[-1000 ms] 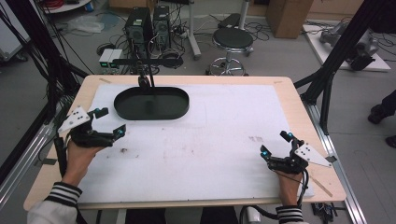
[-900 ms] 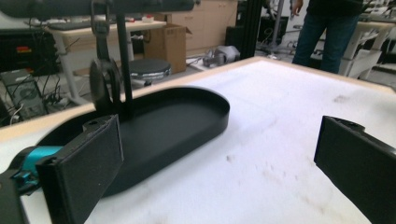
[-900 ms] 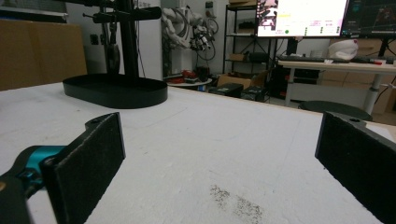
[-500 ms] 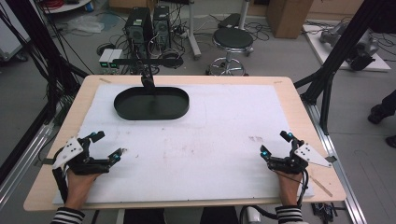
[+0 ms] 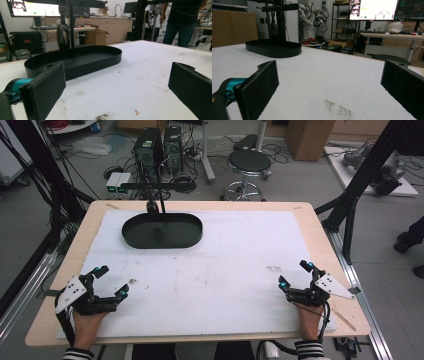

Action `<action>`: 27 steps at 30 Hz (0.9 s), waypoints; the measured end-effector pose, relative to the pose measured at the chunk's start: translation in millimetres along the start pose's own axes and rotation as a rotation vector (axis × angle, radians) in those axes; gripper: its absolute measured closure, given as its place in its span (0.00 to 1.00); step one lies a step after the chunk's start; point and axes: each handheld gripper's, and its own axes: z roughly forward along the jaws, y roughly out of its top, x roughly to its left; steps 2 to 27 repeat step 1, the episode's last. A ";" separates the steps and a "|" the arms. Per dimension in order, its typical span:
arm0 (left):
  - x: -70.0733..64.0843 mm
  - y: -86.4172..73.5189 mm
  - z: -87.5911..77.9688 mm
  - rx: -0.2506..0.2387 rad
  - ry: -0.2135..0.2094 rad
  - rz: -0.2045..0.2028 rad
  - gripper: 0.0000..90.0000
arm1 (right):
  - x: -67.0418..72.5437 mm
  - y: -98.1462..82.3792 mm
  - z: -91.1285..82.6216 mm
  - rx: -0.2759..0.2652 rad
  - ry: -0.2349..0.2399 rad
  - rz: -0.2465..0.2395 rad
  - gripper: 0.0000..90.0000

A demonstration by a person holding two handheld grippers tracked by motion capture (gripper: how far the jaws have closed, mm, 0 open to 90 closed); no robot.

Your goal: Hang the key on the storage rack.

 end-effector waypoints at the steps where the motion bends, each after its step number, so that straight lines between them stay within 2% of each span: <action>1: -0.3 0.0 -0.3 -0.002 -0.003 0.006 0.02 | 0.0 0.0 0.0 -0.001 0.000 0.000 0.00; 27: -0.3 0.0 -0.3 -0.002 -0.003 0.006 0.02 | 0.0 0.0 0.0 -0.001 0.000 0.000 0.00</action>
